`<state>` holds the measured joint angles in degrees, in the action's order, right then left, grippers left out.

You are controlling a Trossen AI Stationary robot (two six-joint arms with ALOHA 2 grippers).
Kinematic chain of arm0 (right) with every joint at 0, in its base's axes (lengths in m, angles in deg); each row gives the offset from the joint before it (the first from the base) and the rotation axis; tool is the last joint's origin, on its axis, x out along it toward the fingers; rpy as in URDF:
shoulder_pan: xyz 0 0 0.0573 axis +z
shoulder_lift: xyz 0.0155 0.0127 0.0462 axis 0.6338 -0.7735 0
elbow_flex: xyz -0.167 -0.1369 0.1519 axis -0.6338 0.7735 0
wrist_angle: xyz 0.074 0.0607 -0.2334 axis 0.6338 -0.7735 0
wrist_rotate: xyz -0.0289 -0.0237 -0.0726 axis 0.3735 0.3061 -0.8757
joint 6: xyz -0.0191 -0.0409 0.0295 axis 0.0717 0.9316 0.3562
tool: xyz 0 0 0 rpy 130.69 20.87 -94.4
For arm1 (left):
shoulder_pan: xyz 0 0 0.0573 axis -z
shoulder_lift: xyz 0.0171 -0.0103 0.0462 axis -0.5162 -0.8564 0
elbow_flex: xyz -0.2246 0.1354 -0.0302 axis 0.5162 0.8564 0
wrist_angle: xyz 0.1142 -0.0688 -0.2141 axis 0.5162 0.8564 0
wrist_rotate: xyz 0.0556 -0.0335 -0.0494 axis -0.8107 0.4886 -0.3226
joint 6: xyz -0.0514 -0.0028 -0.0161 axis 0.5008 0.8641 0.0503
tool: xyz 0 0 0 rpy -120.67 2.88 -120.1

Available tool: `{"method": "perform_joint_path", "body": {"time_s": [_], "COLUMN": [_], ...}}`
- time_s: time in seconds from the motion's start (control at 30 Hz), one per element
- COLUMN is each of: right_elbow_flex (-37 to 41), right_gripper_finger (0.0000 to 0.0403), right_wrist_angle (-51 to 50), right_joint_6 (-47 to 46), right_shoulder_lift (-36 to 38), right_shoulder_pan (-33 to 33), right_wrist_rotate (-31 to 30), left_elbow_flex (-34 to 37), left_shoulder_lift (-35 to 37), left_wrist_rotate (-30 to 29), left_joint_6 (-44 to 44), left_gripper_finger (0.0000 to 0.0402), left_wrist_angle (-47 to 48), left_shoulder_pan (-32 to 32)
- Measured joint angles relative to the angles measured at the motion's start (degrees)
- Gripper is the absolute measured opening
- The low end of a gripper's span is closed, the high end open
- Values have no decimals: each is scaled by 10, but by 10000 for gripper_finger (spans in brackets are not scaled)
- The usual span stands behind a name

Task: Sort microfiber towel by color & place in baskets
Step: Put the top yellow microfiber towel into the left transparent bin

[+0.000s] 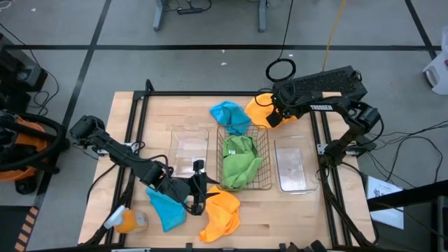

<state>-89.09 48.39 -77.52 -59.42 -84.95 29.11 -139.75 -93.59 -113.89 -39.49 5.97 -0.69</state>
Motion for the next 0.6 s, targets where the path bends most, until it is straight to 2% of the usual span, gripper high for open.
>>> {"method": "perform_joint_path", "body": {"time_s": [0.33, 0.6], "right_elbow_flex": [4, 4], "right_gripper_finger": [17, 4], "right_wrist_angle": [16, 18], "right_joint_6": [9, 20], "right_shoulder_lift": [4, 15], "right_shoulder_pan": [4, 4], "right_wrist_rotate": [-6, -3], "left_elbow_flex": [0, 0], "left_shoulder_lift": [0, 0], "left_wrist_rotate": [1, 1], "left_joint_6": [0, 0], "left_gripper_finger": [160, 160], "left_wrist_angle": [2, 4], "left_shoulder_pan": [1, 1]}}
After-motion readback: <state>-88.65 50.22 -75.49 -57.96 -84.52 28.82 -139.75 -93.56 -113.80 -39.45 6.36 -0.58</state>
